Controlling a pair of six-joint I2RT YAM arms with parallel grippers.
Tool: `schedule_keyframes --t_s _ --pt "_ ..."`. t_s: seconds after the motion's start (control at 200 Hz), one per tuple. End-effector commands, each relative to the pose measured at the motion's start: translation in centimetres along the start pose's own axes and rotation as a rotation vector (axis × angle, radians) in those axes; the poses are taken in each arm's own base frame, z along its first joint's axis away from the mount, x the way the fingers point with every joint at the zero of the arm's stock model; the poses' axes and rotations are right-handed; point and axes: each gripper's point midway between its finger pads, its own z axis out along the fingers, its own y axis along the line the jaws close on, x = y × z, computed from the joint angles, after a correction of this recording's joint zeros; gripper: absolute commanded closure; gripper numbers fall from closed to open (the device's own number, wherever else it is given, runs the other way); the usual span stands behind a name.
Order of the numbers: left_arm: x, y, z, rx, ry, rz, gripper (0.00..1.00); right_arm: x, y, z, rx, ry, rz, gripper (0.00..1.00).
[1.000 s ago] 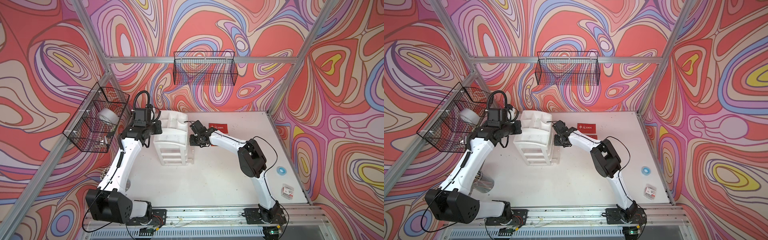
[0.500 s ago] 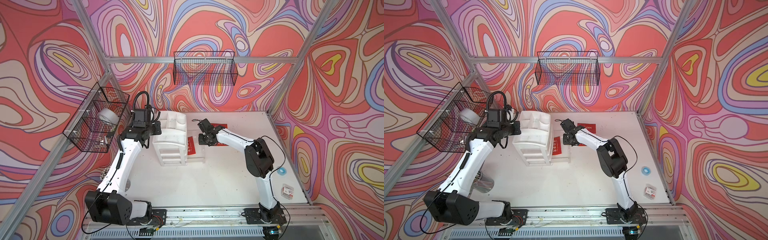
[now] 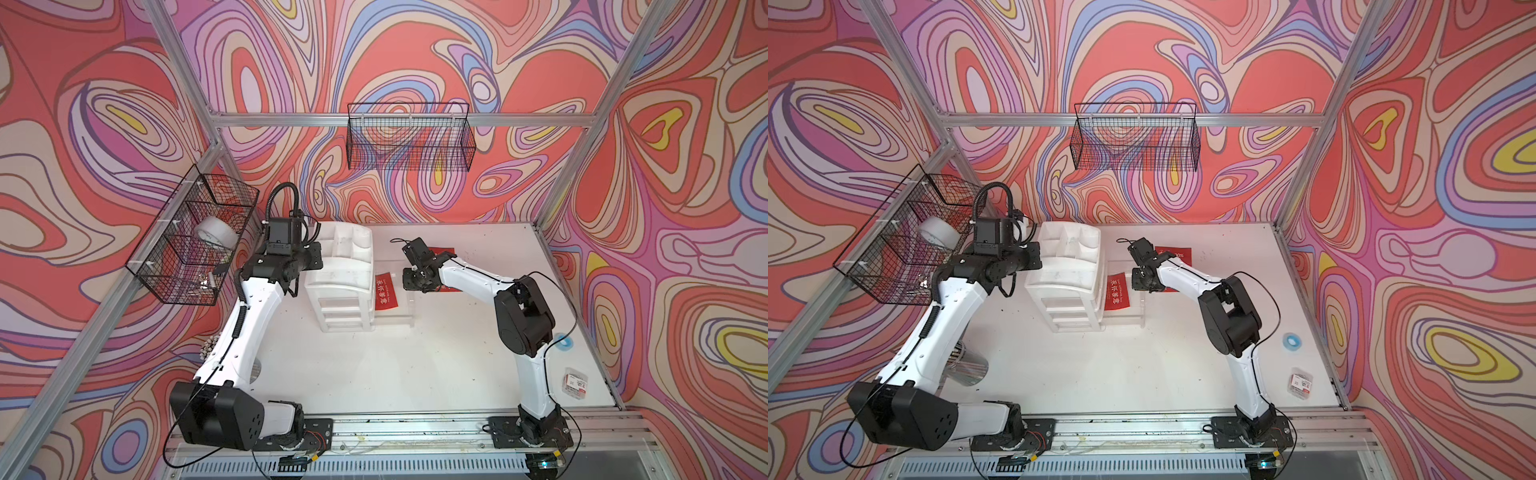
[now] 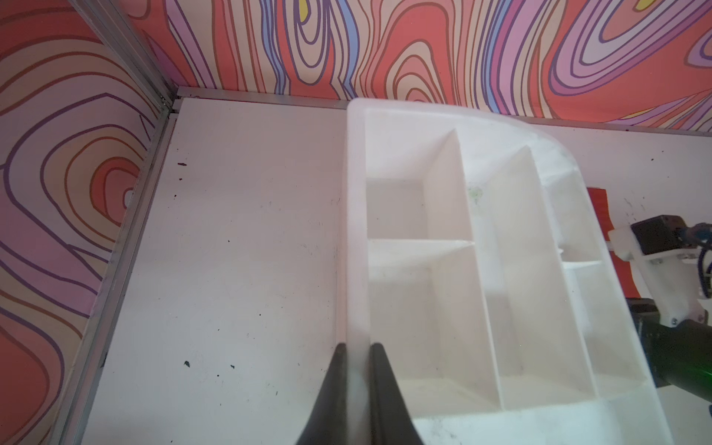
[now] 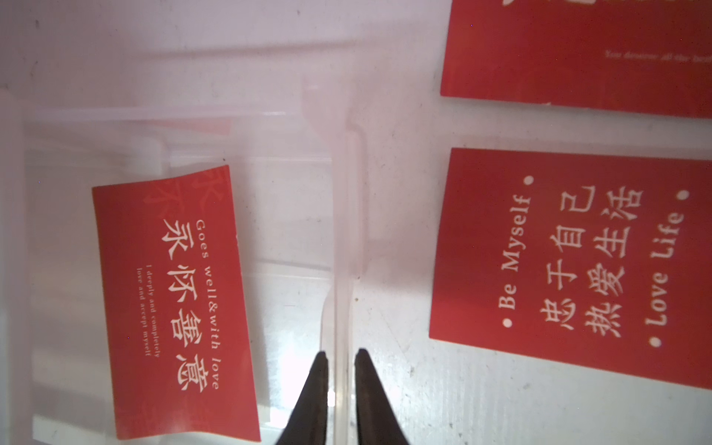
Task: Take the postcards out of the drawer
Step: Open the drawer in the storage box, then pick up the postcard from the drawer.
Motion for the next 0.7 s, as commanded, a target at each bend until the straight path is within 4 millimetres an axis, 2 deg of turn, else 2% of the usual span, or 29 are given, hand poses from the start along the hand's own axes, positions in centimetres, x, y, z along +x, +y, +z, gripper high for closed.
schedule_keyframes --t_s 0.0,0.165,0.336,0.461,0.696 --pt "2.6 1.7 0.2 -0.072 0.091 0.016 1.00 -1.3 0.3 -2.2 -0.028 -0.049 -0.003 0.75" --pt "2.8 1.6 0.2 -0.069 0.094 0.014 1.00 -2.1 0.6 -4.0 -0.042 -0.084 -0.014 0.73" --pt "2.8 1.6 0.3 -0.065 0.097 0.013 1.00 -2.5 2.2 -5.1 -0.113 -0.088 -0.048 0.72" --pt "2.9 1.5 0.5 -0.063 0.101 0.013 1.00 -2.2 3.4 -4.2 -0.148 -0.067 -0.064 0.72" --pt "3.1 1.4 0.6 -0.053 0.100 0.009 1.00 -0.9 6.1 -0.8 -0.202 0.009 -0.102 0.72"
